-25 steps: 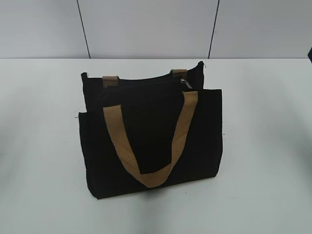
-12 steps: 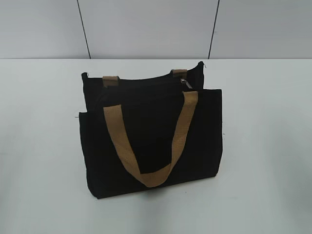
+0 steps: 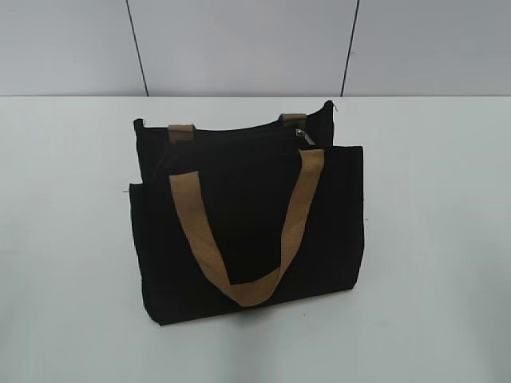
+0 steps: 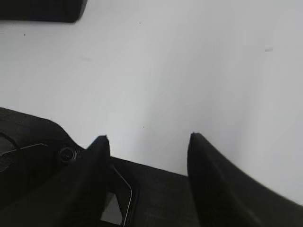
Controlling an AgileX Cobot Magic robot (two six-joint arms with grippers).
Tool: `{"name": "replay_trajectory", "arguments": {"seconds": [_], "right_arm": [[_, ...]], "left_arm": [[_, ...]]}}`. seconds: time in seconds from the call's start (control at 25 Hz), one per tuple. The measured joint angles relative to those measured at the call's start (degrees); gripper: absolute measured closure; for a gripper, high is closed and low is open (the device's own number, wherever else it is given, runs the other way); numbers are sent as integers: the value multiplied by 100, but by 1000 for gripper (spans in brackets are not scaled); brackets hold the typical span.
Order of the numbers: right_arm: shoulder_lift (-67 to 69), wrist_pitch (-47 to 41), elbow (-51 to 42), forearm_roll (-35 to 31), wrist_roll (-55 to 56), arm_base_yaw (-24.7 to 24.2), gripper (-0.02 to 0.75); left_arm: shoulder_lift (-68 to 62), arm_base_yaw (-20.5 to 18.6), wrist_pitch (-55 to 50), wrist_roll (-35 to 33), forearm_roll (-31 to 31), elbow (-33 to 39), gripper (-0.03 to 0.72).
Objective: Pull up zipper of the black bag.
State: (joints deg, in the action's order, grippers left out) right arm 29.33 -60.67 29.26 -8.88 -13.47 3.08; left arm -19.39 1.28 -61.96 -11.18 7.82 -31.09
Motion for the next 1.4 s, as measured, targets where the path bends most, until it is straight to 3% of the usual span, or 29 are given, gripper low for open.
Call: {"name": "replay_trajectory", "arguments": {"seconds": [0.6, 0.92, 1.4], "right_arm": [[-1663, 288, -1, 0, 19, 0, 326], [-2540, 488, -12, -5, 294, 0, 326], [-2971, -197, -161, -5, 443, 0, 326]], "left_arm": [[1948, 0, 35, 0, 107, 70, 228], [1983, 0, 34, 0, 113, 70, 228], [1990, 0, 45, 0, 119, 70, 228]]}}
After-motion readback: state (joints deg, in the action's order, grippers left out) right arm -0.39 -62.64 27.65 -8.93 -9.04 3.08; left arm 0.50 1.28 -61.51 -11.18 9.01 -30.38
